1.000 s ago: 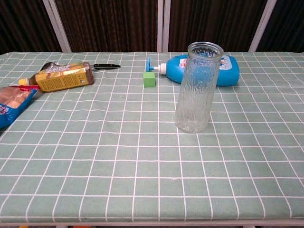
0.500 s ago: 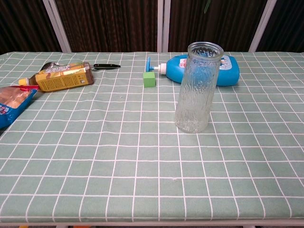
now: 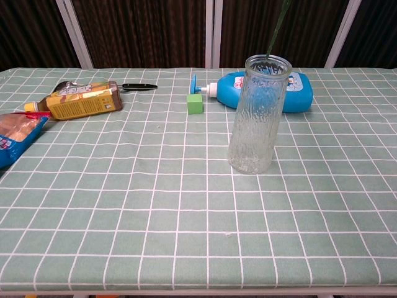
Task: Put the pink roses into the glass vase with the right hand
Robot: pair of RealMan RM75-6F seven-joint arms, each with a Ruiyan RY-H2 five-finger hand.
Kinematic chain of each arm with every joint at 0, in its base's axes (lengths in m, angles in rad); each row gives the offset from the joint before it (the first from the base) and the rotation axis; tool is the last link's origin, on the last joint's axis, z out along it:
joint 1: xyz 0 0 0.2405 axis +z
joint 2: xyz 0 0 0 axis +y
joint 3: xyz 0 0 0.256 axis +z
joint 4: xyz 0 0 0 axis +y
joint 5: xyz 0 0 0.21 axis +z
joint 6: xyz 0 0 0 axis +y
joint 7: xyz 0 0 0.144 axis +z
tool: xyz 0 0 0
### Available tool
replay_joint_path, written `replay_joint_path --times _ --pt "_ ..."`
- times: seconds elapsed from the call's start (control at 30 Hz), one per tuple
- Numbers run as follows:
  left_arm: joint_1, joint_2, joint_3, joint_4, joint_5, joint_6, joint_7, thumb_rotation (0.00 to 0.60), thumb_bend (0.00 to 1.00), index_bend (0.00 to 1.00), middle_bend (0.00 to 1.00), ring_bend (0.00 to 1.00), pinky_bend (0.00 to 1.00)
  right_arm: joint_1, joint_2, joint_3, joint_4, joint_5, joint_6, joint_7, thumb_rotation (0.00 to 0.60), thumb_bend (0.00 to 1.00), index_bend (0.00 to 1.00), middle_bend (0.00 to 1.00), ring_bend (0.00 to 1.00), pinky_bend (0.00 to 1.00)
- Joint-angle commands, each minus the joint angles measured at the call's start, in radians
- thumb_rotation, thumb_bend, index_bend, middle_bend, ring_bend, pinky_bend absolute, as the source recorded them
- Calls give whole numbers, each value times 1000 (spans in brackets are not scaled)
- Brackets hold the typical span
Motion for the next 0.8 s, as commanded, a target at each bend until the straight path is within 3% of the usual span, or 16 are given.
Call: replay_joint_path --times 0.03,0.23,0.4,0.57,0.8 --pt "0 -3 -2 5 0 2 -6 600 218 191 137 118 246 14 -9 -2 2 26 -17 -16 600 223 656 526 197 165" --pt "3 0 1 8 6 9 -13 600 218 191 137 118 246 40 -66 -30 47 49 -40 -49 600 224 656 526 195 164" --pt "7 1 -6 13 7 26 -19 600 218 191 137 118 245 53 -122 -55 133 0 -92 -42 600 220 623 495 154 83" --pt "12 2 -6 18 5 32 -26 600 218 191 137 118 243 52 -149 -76 195 -69 -155 -14 600 199 462 445 92 20" --pt "13 2 -4 21 3 26 -28 600 218 191 136 118 243 36 -165 -97 244 -150 -208 29 600 63 177 237 0 0"
